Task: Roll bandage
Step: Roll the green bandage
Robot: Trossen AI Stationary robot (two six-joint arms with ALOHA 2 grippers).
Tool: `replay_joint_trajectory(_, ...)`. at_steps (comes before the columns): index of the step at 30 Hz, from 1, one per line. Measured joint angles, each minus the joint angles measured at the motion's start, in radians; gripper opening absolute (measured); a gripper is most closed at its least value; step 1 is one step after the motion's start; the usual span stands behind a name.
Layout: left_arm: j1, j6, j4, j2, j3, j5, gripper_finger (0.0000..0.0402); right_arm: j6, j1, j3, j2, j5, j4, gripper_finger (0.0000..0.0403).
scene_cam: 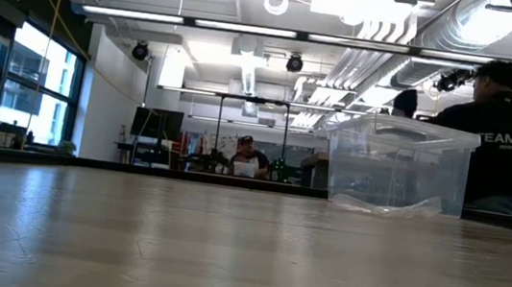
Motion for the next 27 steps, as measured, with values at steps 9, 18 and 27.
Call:
replay_joint_trajectory(9,0.006,-0.059,-0.125,-0.004,0.0,-0.195,0.0,0.0,0.002,0.0,-0.007,0.036,0.033,0.0007)
replay_joint_trajectory(18,0.013,-0.119,-0.133,-0.013,0.001,-0.386,0.0,-0.108,0.045,0.0,-0.049,0.045,0.047,0.0007)
replay_joint_trajectory(27,0.017,-0.414,-0.348,-0.027,-0.003,-0.355,0.0092,-0.182,0.076,0.0,-0.063,0.086,0.044,0.0007)
